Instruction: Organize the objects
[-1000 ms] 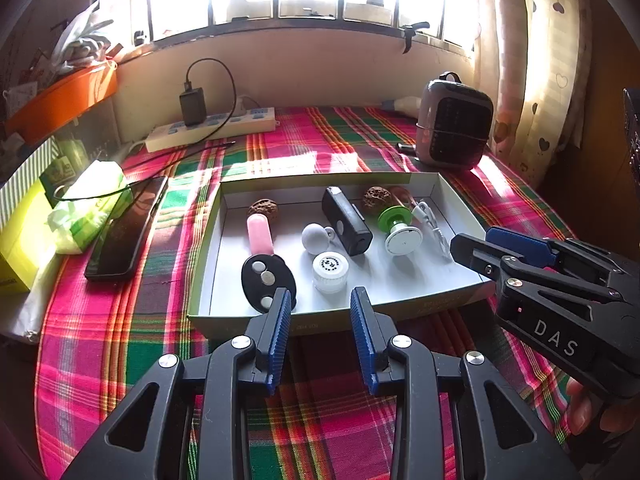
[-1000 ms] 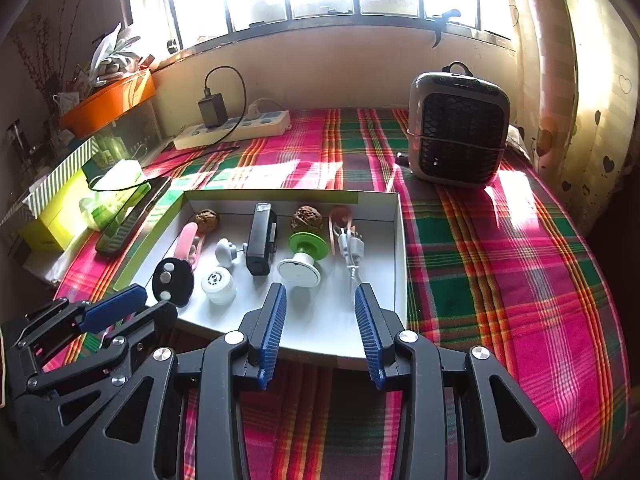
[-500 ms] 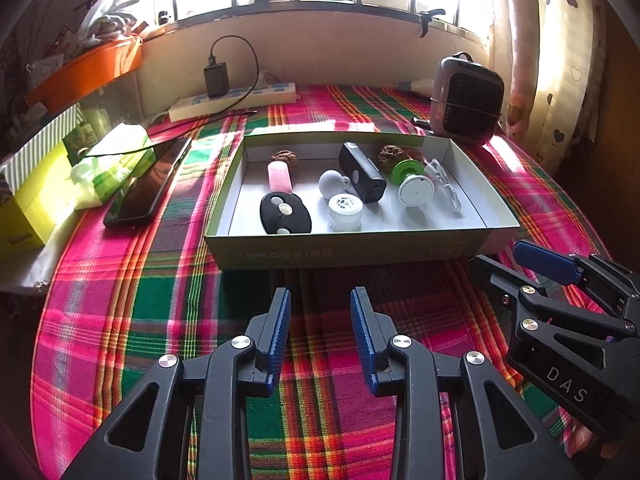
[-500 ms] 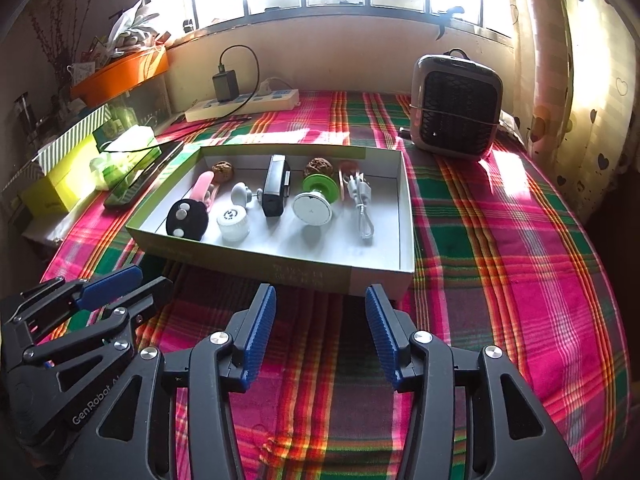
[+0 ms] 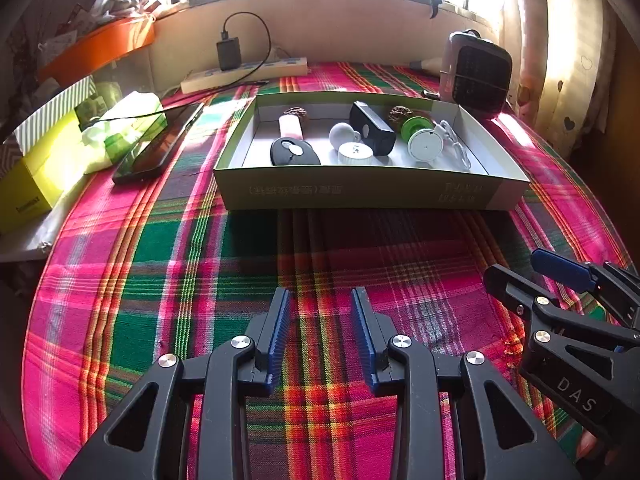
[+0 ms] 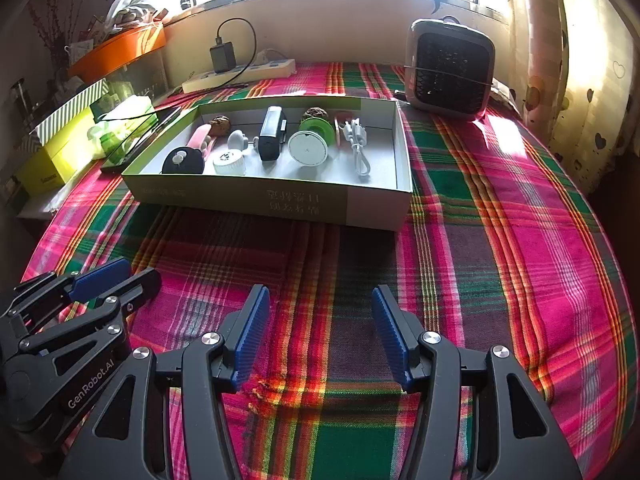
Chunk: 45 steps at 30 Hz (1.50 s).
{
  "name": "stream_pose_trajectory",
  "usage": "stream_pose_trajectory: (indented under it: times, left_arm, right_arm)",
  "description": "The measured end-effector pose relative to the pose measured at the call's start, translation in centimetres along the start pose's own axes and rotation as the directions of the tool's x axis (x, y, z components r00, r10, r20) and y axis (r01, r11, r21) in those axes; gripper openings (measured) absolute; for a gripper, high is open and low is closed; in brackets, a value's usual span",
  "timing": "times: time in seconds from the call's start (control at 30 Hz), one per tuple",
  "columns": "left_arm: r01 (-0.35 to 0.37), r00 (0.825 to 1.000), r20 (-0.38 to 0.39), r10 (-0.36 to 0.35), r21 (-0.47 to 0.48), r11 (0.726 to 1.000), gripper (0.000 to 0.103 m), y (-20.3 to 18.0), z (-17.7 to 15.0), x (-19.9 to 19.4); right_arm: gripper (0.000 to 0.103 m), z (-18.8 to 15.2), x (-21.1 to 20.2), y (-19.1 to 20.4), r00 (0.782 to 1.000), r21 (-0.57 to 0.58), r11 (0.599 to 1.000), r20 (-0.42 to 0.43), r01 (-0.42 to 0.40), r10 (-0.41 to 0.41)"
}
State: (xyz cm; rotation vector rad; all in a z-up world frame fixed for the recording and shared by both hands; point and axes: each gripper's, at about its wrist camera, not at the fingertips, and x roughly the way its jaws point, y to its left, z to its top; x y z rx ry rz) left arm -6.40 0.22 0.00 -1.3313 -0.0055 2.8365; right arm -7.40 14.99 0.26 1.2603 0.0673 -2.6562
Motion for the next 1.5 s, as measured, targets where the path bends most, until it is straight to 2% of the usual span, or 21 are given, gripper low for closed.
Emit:
stream_pose_trajectory:
  times: [0.47,1.5]
  left_arm:
    - [0.005,0.999,0.045,-0.005,-0.013,1.0,0.033,-0.1,-1.1,-0.6]
    - [-0.002,0.999,0.045,0.003,-0.007,1.0,0.033,-0.1,-1.1,-0.6]
  right_arm:
    - [0.062,-1.5,-0.5,0.4,0.998,0.002,0.999,0.021,0.051,-0.051]
    - [0.064,-1.6,-0.5,0.4,0.998,0.0,0.998,0.021,0.055,-0.055]
